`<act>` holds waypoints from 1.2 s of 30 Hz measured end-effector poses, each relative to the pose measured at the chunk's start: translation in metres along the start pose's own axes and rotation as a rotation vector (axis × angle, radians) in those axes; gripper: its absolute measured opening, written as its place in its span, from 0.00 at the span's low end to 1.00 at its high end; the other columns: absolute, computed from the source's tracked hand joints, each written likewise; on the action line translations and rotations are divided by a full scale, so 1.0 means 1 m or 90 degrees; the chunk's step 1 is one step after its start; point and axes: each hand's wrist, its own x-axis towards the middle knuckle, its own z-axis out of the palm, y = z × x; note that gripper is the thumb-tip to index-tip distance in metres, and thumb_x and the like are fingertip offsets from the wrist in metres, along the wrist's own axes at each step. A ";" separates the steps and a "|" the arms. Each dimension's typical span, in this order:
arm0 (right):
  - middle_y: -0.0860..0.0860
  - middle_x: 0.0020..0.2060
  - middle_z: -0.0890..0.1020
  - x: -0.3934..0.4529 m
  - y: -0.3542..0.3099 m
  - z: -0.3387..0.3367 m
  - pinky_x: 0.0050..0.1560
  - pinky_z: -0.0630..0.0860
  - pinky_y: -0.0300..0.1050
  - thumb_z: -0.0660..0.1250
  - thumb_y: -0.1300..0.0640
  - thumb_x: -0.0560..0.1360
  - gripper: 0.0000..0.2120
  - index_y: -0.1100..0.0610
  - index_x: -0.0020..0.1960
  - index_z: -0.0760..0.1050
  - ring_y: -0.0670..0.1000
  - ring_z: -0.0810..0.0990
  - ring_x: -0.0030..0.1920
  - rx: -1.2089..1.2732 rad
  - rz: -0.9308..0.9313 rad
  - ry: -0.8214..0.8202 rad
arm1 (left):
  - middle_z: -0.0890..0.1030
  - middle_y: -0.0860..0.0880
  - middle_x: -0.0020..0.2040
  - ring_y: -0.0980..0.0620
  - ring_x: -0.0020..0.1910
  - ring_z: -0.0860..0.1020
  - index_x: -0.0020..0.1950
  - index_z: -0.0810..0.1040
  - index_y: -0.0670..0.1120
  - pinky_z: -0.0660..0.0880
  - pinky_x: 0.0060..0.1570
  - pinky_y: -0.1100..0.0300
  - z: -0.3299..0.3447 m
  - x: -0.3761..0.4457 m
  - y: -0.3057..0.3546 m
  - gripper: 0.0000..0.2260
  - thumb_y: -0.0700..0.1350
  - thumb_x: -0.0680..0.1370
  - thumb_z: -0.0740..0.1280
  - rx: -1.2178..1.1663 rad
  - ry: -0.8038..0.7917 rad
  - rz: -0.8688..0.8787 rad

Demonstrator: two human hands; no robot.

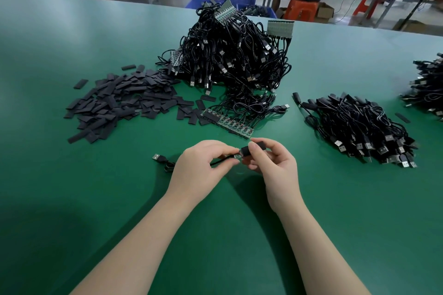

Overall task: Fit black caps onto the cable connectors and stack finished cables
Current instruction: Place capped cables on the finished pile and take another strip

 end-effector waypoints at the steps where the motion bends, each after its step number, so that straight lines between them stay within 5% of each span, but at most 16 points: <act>1: 0.54 0.38 0.86 0.000 -0.001 0.001 0.38 0.78 0.38 0.73 0.56 0.72 0.04 0.47 0.45 0.84 0.50 0.84 0.38 0.017 0.012 -0.014 | 0.83 0.60 0.46 0.62 0.49 0.79 0.51 0.86 0.53 0.74 0.50 0.66 0.000 0.000 0.000 0.09 0.44 0.72 0.76 -0.001 0.018 0.007; 9: 0.52 0.40 0.87 -0.001 0.001 0.002 0.41 0.78 0.35 0.77 0.54 0.69 0.05 0.49 0.45 0.86 0.48 0.85 0.40 0.040 0.036 -0.036 | 0.83 0.62 0.44 0.66 0.47 0.80 0.49 0.86 0.53 0.72 0.49 0.75 0.001 0.000 0.002 0.07 0.45 0.72 0.76 -0.036 0.088 -0.033; 25: 0.48 0.38 0.86 -0.002 0.003 0.002 0.44 0.77 0.34 0.73 0.60 0.75 0.07 0.49 0.42 0.86 0.43 0.82 0.40 -0.096 -0.003 -0.069 | 0.84 0.58 0.44 0.62 0.46 0.80 0.49 0.86 0.53 0.75 0.47 0.69 0.002 -0.001 0.003 0.07 0.49 0.73 0.71 0.012 0.063 0.020; 36: 0.48 0.39 0.86 -0.005 0.005 0.008 0.41 0.77 0.34 0.72 0.62 0.75 0.09 0.51 0.40 0.86 0.43 0.83 0.39 -0.035 0.003 -0.056 | 0.85 0.56 0.44 0.62 0.46 0.80 0.48 0.87 0.49 0.73 0.48 0.72 0.003 -0.003 0.007 0.06 0.40 0.73 0.75 0.000 0.087 0.044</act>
